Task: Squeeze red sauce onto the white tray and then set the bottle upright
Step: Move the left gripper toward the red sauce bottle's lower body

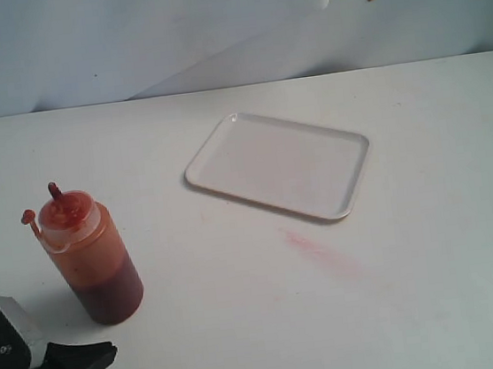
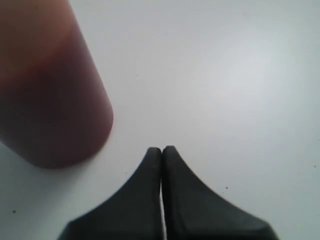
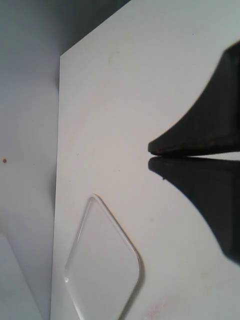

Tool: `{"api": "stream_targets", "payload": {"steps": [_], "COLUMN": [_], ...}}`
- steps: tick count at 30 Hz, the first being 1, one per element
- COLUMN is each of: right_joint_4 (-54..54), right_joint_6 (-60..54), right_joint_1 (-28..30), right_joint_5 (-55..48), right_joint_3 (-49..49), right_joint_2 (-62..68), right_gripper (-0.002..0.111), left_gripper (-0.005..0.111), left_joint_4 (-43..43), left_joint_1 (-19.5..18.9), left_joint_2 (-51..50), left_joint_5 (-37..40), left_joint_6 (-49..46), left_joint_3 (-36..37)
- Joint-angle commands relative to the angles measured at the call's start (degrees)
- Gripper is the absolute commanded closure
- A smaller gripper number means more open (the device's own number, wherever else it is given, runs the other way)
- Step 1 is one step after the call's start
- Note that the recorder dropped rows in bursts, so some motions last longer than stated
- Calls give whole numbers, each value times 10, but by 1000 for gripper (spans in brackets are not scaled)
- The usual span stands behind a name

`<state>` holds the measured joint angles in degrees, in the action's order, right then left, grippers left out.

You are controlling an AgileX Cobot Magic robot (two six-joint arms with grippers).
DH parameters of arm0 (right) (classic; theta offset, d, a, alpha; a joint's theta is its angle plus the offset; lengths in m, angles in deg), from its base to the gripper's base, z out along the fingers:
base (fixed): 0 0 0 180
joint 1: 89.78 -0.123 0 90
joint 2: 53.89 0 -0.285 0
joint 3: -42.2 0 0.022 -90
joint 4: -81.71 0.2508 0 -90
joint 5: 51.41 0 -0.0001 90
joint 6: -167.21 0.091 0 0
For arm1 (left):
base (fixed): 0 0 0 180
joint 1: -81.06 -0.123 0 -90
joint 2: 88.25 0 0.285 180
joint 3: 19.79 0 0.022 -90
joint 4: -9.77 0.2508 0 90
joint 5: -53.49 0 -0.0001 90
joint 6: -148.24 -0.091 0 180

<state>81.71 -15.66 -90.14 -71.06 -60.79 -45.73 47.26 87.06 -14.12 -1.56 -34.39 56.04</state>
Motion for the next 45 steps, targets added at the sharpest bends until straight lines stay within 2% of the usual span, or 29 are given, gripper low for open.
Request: {"api": "stream_targets", "payload": {"steps": [1,14,20,25,27,29,34,36,37,45], "right_joint_4": [0,0,0,0,0,0,0,0,0,0], "right_joint_6": [2,2,2,2,2,2,2,2,2,2], "right_joint_1": [4,4,4,4,4,4,4,4,4,4], "right_joint_5": [0,0,0,0,0,0,0,0,0,0], "right_joint_3": [2,2,2,2,2,2,2,2,2,2], "right_joint_2": [-4,-4,-4,-4,-4,-4,-4,-4,-4,-4], "right_gripper": [108,108,108,108,108,108,108,108,108,108], "left_gripper": [107,107,107,100,91,77,21,6,2,2], "left_joint_4": [-7,-11,-44,-76,-83,-83,-97,-102,-102,-101], "left_joint_1": [2,2,2,2,2,2,2,2,2,2], "left_joint_2": [-46,-54,-54,-54,-54,-54,-54,-54,-54,-54], "left_joint_5": [-24,-38,-56,-56,-56,-65,-93,-95,-95,-95], "left_joint_6": [-5,-9,-9,-9,-4,-3,69,94,104,103], "left_joint_3": [-9,-9,-9,-9,-9,-9,-9,-9,-9,-9]}}
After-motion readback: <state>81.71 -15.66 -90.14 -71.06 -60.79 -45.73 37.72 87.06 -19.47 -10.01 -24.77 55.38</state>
